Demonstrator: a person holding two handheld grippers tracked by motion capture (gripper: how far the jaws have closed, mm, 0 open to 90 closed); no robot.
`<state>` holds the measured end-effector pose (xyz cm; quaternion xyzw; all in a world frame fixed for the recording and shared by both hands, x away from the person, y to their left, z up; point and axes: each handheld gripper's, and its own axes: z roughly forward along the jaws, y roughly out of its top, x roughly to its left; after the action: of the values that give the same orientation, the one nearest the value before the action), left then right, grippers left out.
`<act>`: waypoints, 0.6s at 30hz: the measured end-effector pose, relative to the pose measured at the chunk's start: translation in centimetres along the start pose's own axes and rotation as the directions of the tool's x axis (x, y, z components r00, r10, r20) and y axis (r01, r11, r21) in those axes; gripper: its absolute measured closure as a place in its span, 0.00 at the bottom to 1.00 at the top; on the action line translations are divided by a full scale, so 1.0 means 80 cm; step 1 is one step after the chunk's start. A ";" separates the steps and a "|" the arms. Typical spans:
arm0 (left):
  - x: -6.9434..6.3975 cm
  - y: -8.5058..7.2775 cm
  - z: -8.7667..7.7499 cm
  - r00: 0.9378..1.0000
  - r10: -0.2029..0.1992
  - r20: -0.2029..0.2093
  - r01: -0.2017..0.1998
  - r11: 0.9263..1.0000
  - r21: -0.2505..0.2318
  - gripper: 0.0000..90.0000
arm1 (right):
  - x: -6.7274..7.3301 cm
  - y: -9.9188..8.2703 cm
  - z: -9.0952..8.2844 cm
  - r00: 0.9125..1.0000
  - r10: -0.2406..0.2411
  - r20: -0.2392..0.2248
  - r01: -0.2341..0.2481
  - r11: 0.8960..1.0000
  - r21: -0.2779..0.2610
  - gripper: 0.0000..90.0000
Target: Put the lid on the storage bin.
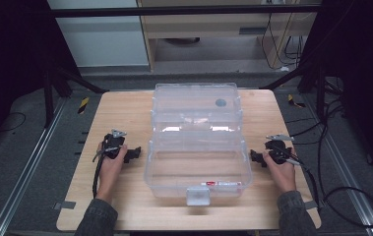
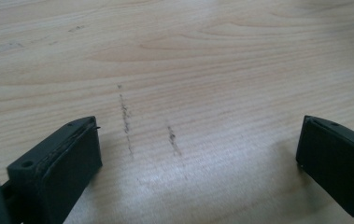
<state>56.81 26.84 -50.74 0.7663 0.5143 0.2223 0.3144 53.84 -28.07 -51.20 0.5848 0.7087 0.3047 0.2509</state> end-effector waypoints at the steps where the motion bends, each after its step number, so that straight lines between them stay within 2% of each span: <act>1: -0.001 -0.002 -0.002 1.000 0.005 0.007 -0.005 1.000 -0.002 0.00 | 0.000 0.000 0.000 1.000 -0.008 0.001 0.008 1.000 -0.002 0.01; 4: -0.004 -0.007 -0.008 1.000 0.020 0.020 -0.019 1.000 -0.010 0.02 | 0.002 -0.002 -0.002 1.000 0.006 -0.003 -0.006 1.000 0.000 0.02; 5: -0.005 -0.009 -0.011 0.999 0.027 0.029 -0.027 1.000 -0.010 0.03 | 0.002 -0.004 -0.006 1.000 0.003 -0.026 -0.004 1.000 -0.023 0.07; 7: -0.007 -0.009 -0.017 0.998 0.039 0.040 -0.038 0.999 -0.026 0.03 | 0.003 -0.005 -0.007 0.999 0.008 -0.040 -0.009 1.000 -0.027 0.06; 8: -0.008 -0.009 -0.020 0.998 0.048 0.039 -0.047 0.998 -0.029 0.04 | 0.004 -0.005 -0.009 0.999 -0.003 -0.043 0.001 0.999 -0.034 0.07; 10: -0.009 -0.005 -0.032 0.998 0.058 0.022 -0.057 0.997 -0.060 0.04 | 0.007 -0.004 -0.016 0.999 -0.047 -0.021 0.046 0.997 -0.063 0.10; 11: -0.009 -0.002 -0.045 0.998 0.056 0.020 -0.054 0.993 -0.104 0.04 | 0.009 -0.001 -0.025 0.998 -0.069 -0.012 0.068 0.994 -0.086 0.12; 13: -0.010 0.000 -0.052 0.998 0.063 0.013 -0.061 0.991 -0.119 0.04 | 0.011 0.000 -0.032 0.996 -0.082 -0.016 0.080 0.991 -0.105 0.15; 15: -0.013 0.002 -0.065 0.995 0.095 -0.012 -0.095 0.986 -0.137 0.04 | 0.014 0.004 -0.044 0.992 -0.127 -0.002 0.126 0.984 -0.130 0.17; 17: -0.014 0.004 -0.075 0.994 0.105 0.000 -0.104 0.983 -0.150 0.04 | 0.017 0.007 -0.058 0.987 -0.162 0.011 0.162 0.976 -0.147 0.20; 18: -0.015 0.005 -0.079 0.994 0.106 0.005 -0.103 0.982 -0.156 0.04 | 0.017 0.007 -0.058 0.987 -0.162 0.011 0.162 0.976 -0.147 0.20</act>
<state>52.42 27.23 -46.06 0.7668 0.4523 0.2727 0.3647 50.62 -27.31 -47.58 0.5047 0.7298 0.3350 0.3169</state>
